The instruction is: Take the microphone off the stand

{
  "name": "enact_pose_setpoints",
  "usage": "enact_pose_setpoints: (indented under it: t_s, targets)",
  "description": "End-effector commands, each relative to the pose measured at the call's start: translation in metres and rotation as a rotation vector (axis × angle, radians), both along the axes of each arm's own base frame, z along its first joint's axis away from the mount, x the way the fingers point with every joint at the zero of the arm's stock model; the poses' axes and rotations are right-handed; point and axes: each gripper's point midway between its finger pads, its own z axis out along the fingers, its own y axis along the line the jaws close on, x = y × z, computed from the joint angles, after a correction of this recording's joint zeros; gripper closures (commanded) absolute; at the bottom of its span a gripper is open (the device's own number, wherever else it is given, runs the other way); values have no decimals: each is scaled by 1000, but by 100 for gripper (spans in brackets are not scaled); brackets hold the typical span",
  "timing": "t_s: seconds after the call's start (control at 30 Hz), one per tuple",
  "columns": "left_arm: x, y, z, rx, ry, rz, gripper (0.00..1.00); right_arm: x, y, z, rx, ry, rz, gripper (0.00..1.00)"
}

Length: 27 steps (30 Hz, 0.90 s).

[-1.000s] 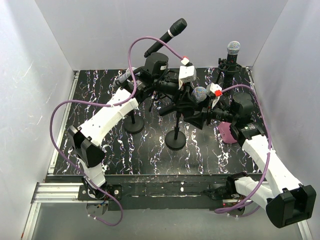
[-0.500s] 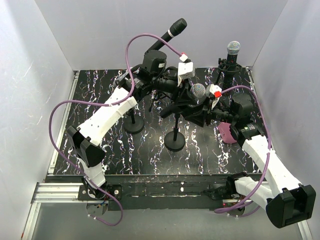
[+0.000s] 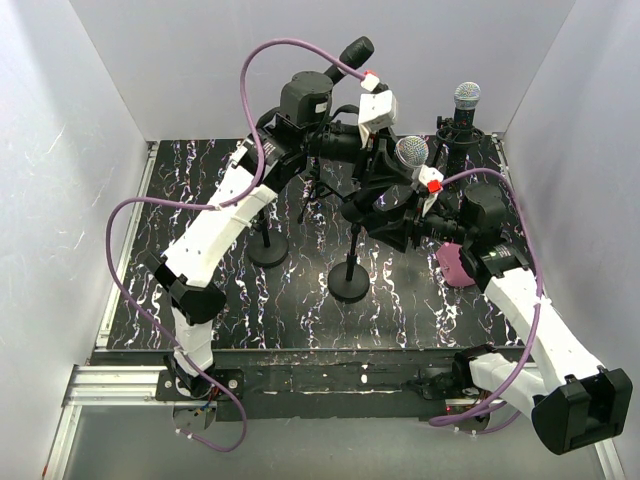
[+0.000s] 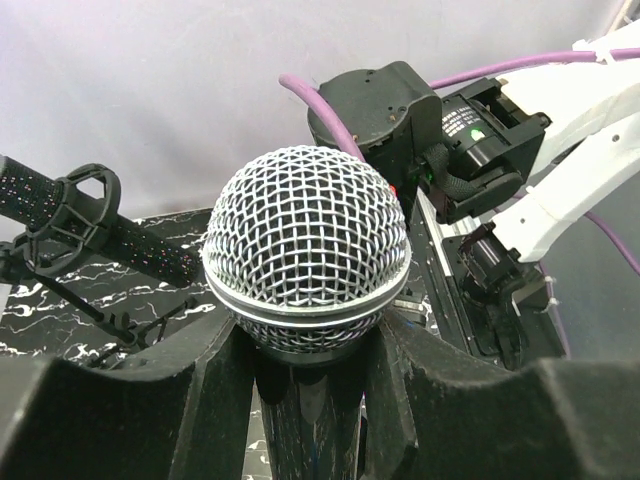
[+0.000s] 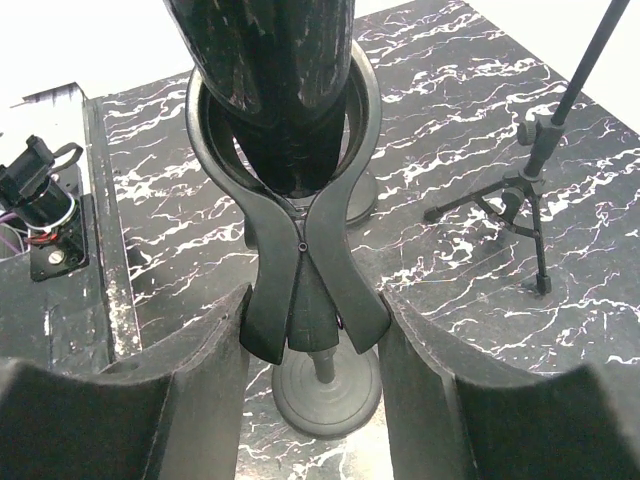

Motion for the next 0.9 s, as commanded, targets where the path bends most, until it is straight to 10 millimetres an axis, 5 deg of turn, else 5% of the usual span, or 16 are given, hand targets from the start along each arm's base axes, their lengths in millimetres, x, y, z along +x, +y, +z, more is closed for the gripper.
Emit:
enact_pose_setpoints:
  t_s: [0.0,0.07,0.13,0.6,0.77,0.87]
  targets:
    - [20,16,77,-190,-250,125,100,-12,-2,-23,-69,81,41,97]
    - [21,20,89,-214,-279,155,100,-13,-3,-23,-81,87,36,80]
    - [22,25,104,-243,-312,181,100,-15,-5,-20,-94,83,34,74]
    - [6,51,155,-340,-452,237,100,-20,-14,-15,-144,99,0,61]
    - [-2,64,178,-391,-507,262,100,-21,-15,-3,-138,101,-11,22]
    - [-25,66,196,-435,-542,240,100,-23,-15,2,-136,113,-9,17]
